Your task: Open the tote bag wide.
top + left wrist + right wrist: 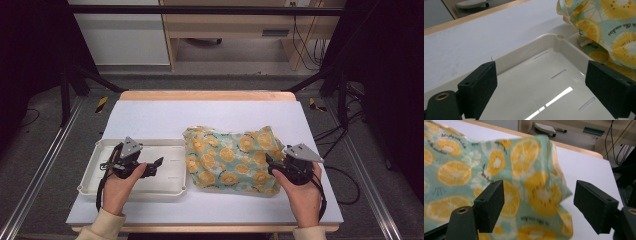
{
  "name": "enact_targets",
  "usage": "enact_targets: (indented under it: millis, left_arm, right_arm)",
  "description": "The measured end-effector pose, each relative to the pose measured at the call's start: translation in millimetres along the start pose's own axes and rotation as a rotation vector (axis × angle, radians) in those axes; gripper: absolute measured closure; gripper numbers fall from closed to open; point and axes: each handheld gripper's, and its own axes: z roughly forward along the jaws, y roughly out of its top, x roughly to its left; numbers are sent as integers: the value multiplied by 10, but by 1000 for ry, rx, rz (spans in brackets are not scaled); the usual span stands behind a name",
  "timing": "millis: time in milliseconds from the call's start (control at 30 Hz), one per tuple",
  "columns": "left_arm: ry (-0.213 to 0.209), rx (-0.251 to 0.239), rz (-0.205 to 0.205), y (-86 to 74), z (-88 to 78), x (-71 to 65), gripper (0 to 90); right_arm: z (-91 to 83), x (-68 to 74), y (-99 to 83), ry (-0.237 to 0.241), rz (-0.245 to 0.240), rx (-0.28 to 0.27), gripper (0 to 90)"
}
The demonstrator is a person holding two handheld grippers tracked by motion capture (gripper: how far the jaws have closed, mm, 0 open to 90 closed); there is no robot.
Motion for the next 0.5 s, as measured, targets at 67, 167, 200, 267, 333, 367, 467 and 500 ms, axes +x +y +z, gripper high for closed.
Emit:
enact_targets:
  millis: [67,167,200,267,333,367,467,500]
  left_arm:
    - [-13,-24,-6,3,-14,-4,101]
    - [-25,-45,-15,7,-18,6,89]
    - [-25,-48,-17,4,-15,12,84]
    - [-24,-52,-30,-10,-6,31,80]
    - [-21,-55,-30,-15,-6,37,80]
    - [-22,-65,-34,-13,-3,38,80]
    - [-19,-77,-33,-2,-14,48,81]
    - [-18,-83,-37,0,-17,51,82]
  right_arm:
    - [53,0,112,4,-17,11,239]
    - [151,-12,267,-6,-32,31,241]
    - [200,-10,323,-10,-37,40,249]
    - [276,-23,381,-10,-41,55,300]
    - [373,-44,425,4,-21,82,435]
    - [395,-43,434,16,-24,92,526]
    - [413,4,434,65,-36,100,793]
    - [388,17,421,77,-37,84,833]
